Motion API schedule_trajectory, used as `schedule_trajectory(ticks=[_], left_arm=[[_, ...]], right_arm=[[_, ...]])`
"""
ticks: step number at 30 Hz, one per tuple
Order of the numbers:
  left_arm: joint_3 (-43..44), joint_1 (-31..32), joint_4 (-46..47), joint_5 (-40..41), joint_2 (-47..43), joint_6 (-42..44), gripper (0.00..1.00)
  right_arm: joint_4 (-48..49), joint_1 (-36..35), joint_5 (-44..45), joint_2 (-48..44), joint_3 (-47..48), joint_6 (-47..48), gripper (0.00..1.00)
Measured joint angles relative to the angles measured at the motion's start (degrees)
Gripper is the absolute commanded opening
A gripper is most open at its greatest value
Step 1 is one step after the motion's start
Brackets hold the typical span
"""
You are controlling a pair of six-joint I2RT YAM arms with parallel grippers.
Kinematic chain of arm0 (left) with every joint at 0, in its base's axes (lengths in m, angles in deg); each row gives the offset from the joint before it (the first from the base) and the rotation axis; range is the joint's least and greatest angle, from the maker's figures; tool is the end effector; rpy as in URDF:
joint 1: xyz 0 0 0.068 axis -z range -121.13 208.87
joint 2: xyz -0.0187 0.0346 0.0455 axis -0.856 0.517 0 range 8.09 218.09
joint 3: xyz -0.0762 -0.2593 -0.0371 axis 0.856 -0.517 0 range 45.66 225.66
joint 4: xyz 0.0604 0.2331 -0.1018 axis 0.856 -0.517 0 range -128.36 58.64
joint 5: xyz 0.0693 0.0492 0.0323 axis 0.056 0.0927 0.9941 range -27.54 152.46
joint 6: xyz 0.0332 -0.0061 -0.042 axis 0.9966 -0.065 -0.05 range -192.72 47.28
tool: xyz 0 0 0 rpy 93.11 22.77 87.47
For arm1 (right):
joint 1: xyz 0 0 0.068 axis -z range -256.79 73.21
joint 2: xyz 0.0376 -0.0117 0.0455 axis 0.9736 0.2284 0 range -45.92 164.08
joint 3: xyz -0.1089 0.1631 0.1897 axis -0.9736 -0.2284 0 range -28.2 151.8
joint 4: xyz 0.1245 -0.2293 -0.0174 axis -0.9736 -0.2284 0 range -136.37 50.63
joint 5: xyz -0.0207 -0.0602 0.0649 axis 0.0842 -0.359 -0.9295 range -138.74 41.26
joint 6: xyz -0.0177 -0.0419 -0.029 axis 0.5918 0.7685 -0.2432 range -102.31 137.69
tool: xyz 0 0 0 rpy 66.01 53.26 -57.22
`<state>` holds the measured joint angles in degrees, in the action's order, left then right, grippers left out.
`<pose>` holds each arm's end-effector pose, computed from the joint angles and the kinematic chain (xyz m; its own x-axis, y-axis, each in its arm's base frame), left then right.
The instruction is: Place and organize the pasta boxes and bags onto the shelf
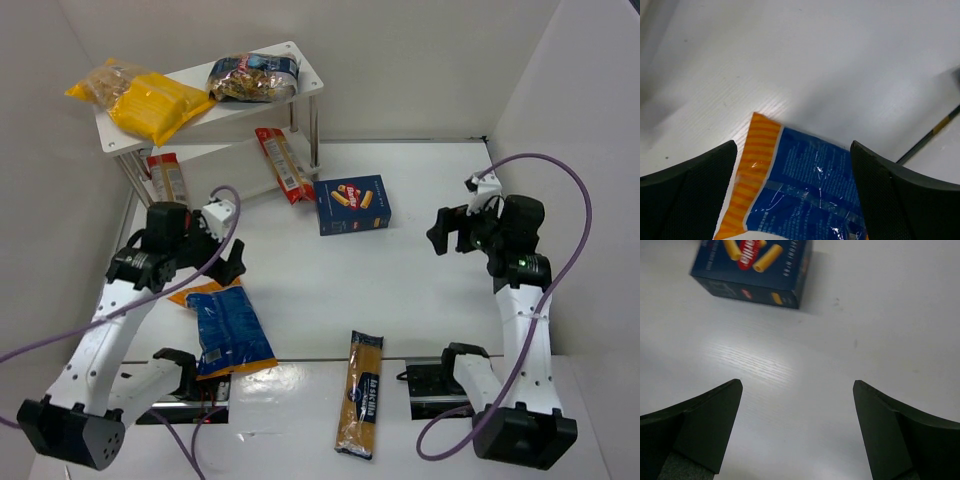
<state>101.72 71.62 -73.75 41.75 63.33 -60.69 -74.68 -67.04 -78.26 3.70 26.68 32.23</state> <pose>0.1863 -0.0551 0.3228 -0.5362 0.3211 -0.7806 0.5892 0.8046 -0.0737 0.1787 -0.0129 0.3442 -0.4094 -0.1513 -0.8997 -0.3881 0.9214 0.0217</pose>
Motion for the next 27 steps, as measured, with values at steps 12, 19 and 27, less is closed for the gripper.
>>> schedule_trajectory(ticks=[12,19,27], left_arm=[[-1.0,-13.6,3.9,4.0,-6.5,-2.1,0.99],[-2.1,-17.9,4.3,7.2,-4.7,-3.6,0.99],[-2.1,-20.0,4.4,7.4,-6.0,-3.7,0.99]], right_arm=[[0.6,5.3,9.6,-1.5,-3.0,-3.0,1.0],[1.3,5.3,12.3,-0.6,-3.9,-3.1,1.0],[1.7,8.0,13.1,-4.3,-4.7,-3.2,1.0]])
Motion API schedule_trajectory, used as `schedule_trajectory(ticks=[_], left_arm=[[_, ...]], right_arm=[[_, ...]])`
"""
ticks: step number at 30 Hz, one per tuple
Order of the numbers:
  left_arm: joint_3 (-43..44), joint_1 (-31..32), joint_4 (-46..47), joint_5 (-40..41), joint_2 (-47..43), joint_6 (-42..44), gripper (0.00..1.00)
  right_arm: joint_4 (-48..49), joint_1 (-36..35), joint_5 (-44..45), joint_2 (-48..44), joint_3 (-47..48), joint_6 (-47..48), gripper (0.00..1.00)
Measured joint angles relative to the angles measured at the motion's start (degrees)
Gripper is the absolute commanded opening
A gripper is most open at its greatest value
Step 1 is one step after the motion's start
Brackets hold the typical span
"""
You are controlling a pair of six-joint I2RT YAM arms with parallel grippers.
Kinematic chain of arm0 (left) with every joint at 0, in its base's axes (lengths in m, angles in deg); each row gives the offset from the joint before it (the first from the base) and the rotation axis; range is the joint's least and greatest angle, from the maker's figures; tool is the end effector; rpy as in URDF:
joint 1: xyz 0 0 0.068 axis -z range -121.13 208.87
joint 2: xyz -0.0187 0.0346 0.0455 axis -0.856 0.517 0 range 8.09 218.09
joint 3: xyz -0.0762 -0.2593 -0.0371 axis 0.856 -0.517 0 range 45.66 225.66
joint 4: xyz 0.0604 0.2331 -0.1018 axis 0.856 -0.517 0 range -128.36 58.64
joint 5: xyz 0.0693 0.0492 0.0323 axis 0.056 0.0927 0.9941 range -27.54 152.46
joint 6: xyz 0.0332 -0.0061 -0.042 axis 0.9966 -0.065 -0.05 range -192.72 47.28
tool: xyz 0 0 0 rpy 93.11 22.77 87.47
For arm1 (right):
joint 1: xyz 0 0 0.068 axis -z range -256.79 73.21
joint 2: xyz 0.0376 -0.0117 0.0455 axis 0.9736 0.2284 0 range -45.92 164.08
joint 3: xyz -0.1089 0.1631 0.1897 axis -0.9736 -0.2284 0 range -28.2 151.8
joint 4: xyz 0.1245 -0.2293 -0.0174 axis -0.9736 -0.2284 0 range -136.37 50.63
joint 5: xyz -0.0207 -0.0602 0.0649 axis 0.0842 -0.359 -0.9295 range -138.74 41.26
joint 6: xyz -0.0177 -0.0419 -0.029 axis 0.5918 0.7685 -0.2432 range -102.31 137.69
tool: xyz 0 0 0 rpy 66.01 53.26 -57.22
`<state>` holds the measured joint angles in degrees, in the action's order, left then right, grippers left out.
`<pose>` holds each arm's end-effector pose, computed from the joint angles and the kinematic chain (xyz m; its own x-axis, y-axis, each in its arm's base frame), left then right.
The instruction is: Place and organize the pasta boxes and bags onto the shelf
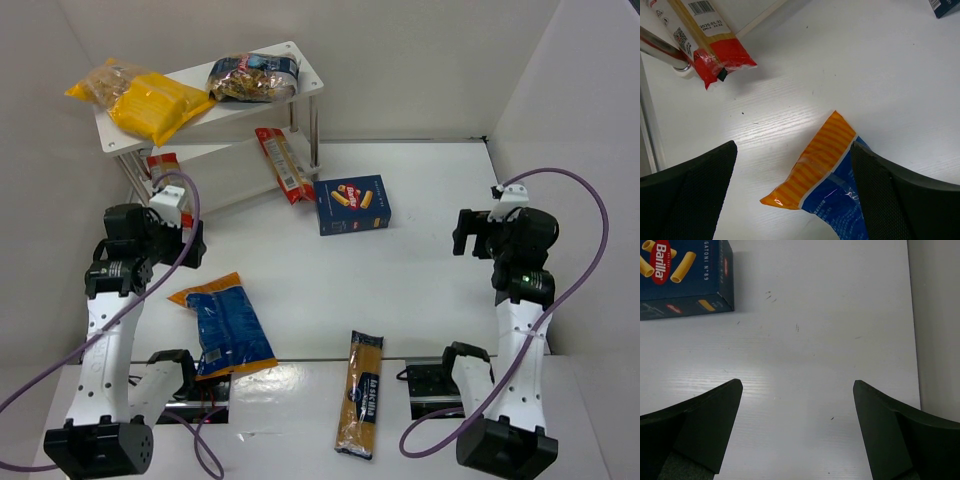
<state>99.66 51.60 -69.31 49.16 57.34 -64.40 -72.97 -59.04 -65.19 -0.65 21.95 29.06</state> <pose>0.1774 0.0143 0.3342 -0.5276 0.0746 -0.8462 0.1457 0.9893 -0.0037 0.1631 -0.0416 0.3297 -0.4599 -0.0513 -0.8865 -0.0355 0.9986 -0.0394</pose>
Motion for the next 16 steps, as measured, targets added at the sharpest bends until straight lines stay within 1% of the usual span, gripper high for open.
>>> schedule_trajectory(ticks=[16], left_arm=[[0.0,-0.6,0.1,0.0,0.8,0.0,0.99]], right_arm=[[0.3,0.5,-1.0,0.3,0.0,0.2,1.0]])
